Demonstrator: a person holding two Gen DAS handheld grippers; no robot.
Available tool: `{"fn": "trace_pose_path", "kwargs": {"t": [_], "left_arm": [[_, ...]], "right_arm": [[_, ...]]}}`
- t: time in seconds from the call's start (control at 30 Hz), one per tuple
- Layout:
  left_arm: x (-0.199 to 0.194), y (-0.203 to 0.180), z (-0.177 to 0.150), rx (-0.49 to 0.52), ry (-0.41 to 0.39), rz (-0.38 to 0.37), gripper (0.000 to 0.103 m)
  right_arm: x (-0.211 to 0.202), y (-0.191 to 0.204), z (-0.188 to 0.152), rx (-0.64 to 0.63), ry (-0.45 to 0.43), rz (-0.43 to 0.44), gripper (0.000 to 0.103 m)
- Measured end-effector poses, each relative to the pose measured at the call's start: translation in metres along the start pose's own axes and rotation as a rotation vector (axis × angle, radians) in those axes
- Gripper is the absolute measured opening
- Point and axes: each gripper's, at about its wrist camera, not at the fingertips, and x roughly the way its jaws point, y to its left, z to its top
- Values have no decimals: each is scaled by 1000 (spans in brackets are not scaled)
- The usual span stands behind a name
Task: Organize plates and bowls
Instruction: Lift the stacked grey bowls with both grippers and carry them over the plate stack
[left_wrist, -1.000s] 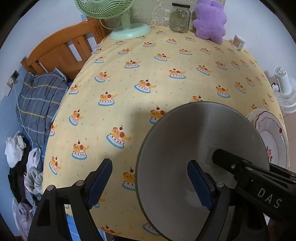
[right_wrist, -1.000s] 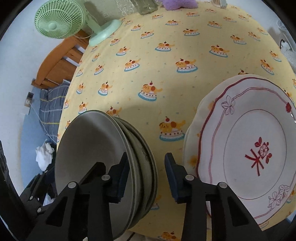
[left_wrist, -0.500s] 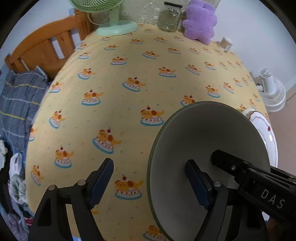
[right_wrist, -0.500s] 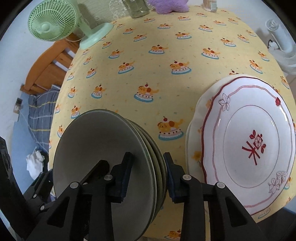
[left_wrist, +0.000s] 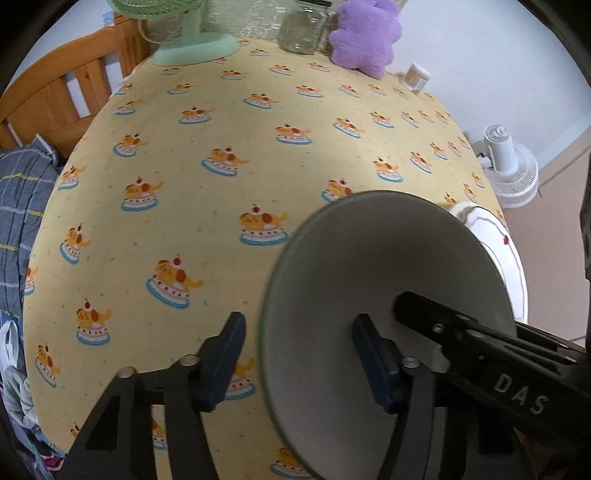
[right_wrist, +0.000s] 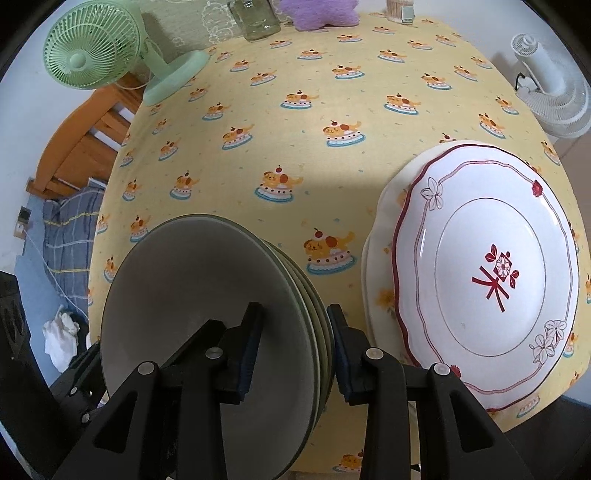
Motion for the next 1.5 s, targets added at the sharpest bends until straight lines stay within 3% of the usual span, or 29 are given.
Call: {"fn": "trace_pose_path", "kwargs": {"t": [0.1,0.4,0.57,1.03,1.3,1.5], "left_arm": [[-1,-6,0,13,-4,-7,47],[-5,-8,-4,-32,6,37,45],[-12,-10,-6,-7,18,55,43],[-58,1,1,124,-36,-3,43],[-68,-5,-1,153,-68,26,43],[-71,-20,-2,115,-92,50,43]], "right_arm": [[-1,-1,0,-13,-2,8,38],[-2,-1,-1,-25,6,24,38],[-7,3,-6,-13,15,15,38],[-54,33,-25,84,-102,-19,38],[-61,33,-31,109,-123,16,38],[-70,21,-27,63,-139,40,39]]}}
